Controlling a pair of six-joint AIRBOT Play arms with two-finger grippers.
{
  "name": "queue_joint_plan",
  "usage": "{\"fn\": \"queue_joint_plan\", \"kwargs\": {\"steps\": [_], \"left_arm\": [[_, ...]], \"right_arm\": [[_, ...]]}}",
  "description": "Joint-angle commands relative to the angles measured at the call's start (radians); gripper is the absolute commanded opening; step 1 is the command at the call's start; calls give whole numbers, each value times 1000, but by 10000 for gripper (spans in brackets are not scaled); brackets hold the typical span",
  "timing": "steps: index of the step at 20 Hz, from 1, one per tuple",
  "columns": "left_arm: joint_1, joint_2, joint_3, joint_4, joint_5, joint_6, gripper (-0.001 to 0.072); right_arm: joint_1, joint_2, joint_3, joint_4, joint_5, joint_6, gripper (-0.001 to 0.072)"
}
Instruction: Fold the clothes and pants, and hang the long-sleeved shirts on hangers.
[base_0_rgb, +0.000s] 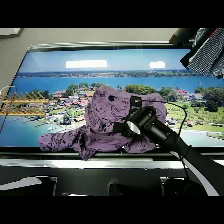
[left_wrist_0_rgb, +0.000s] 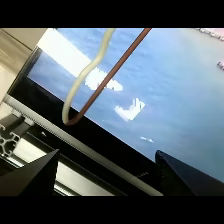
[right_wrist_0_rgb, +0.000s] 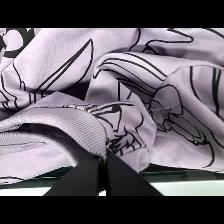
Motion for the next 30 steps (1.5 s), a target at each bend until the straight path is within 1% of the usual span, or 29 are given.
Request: {"fn": "queue_joint_plan", "kwargs": {"steps": [1,4,5,7,9,10,11,13,15,21,22,23,24,25,27,29,30], "left_arm": [[54,-111,40,-12,10,225,709],[58,-171,39,-13,69,228,709],[57,-188,39,-13,87,242,709],[54,-220,39,-18,96,272,709],[55,-254,39,-20,92,272,707],[55,-269,39,-20,90,272,643],[53,-283,39,-20,82,274,596],[46,-306,32,-20,64,321,597],[39,-319,25,-19,66,349,597],[32,-348,25,-14,67,351,591],[32,-351,25,-12,66,350,559],[32,-353,25,-13,65,350,454],[32,-354,25,-13,63,350,379],[32,-357,25,-13,56,350,320],[32,-361,25,-13,39,350,309],[32,-360,25,-13,21,350,119],[32,-360,25,-13,8,350,40]], "right_arm": [[1,0,0,-1,1,2,39],[1,0,0,-1,2,2,39],[1,0,0,-1,3,2,39],[1,0,0,-1,13,2,39],[1,0,0,-5,26,2,39],[1,0,0,-8,29,2,39],[1,0,0,-8,29,2,39],[1,0,0,-8,28,2,39],[1,0,0,-9,28,2,39],[1,0,0,-10,29,2,40],[1,0,0,-12,29,2,40],[1,0,0,-12,30,2,40],[1,0,0,-12,36,2,40],[1,0,0,-13,45,2,40],[1,0,0,-19,67,2,40],[1,0,0,-30,85,2,40],[1,0,0,-35,90,2,40]]}}
